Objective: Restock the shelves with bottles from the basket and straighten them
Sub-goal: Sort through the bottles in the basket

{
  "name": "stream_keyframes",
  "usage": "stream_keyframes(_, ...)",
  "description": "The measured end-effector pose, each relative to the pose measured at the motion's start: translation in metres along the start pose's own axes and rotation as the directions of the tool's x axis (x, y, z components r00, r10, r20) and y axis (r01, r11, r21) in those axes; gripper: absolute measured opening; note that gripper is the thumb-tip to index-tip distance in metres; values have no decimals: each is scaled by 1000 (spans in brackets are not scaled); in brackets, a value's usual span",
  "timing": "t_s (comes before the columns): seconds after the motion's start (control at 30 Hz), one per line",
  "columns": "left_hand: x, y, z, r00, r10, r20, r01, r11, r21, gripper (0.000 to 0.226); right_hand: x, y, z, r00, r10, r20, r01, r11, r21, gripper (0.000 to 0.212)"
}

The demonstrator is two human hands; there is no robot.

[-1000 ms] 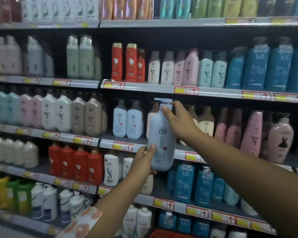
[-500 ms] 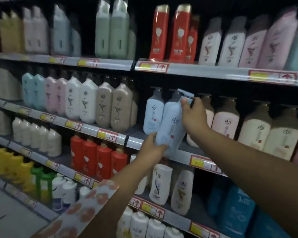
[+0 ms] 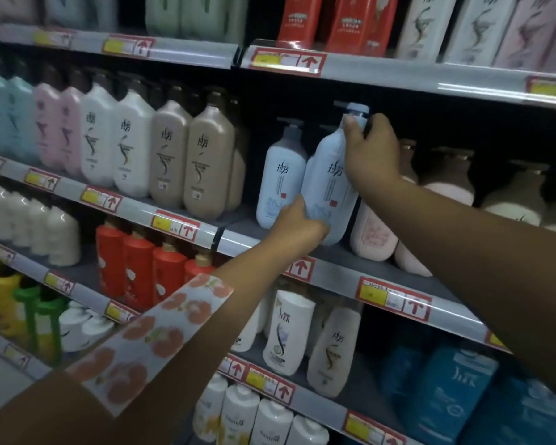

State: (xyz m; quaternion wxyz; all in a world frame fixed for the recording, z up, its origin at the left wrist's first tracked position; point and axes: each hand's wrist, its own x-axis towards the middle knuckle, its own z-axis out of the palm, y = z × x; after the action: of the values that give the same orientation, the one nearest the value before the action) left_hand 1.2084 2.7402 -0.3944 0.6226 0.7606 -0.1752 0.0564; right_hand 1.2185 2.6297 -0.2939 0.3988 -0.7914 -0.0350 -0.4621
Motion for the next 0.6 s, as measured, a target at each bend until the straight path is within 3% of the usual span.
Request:
stream_keyframes(0.3, -2, -18, 1, 997, 45, 55, -49, 996, 80, 42, -1, 24, 12, 999, 33, 38, -31, 999, -30, 29)
stream_keyframes(0.43, -4, -21, 1, 995, 97, 13, -97, 995, 20, 43, 2, 27, 14, 999, 50, 20, -49, 998, -29, 33)
stream_keyframes(0.6, -21, -30, 0, 984, 153, -88, -154, 988, -9, 48, -1, 31, 0, 998, 32, 47, -23, 984, -179, 47)
